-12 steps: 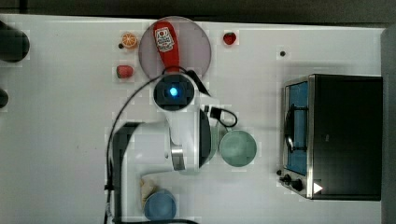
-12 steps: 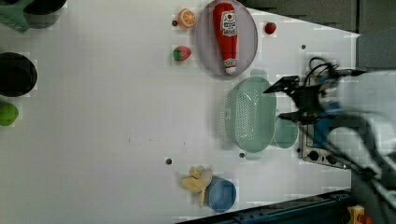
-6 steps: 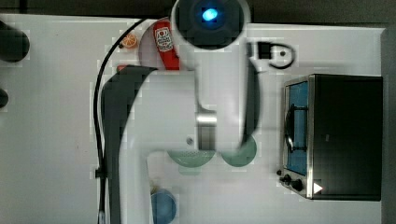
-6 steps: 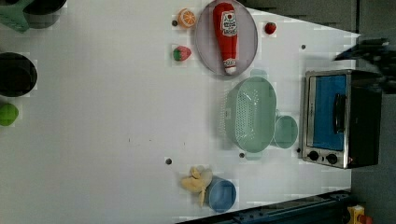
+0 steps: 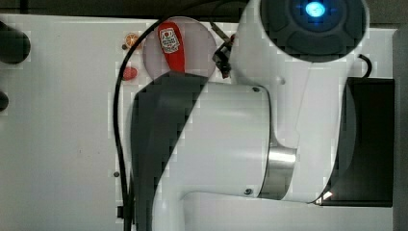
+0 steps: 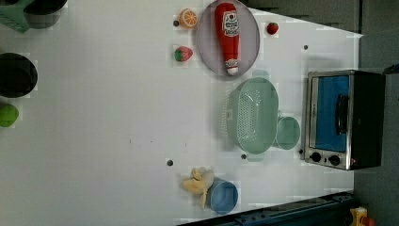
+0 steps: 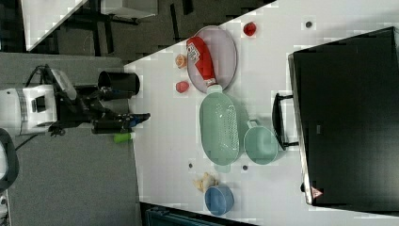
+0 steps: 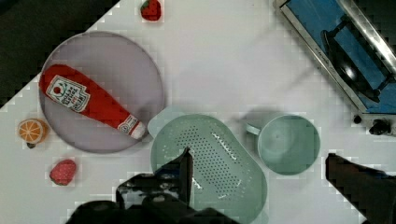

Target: Drag strainer left to right.

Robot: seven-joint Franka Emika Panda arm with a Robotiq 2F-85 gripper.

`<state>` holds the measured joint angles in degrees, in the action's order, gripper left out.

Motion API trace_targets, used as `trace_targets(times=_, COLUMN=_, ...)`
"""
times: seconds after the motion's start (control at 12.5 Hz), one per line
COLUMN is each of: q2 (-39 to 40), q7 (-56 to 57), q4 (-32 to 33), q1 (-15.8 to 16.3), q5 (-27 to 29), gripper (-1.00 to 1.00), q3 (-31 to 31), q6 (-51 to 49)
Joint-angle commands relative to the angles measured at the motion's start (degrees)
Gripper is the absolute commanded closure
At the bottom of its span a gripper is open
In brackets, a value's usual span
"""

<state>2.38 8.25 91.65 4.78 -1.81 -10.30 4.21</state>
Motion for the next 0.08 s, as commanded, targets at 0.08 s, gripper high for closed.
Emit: trace_targets(times=0.08, q2=1.0, q7=2.7, q4=-0.6, q1=1.9, q5=-0.1, gripper=-1.0, q3=1.4, q6=-1.9)
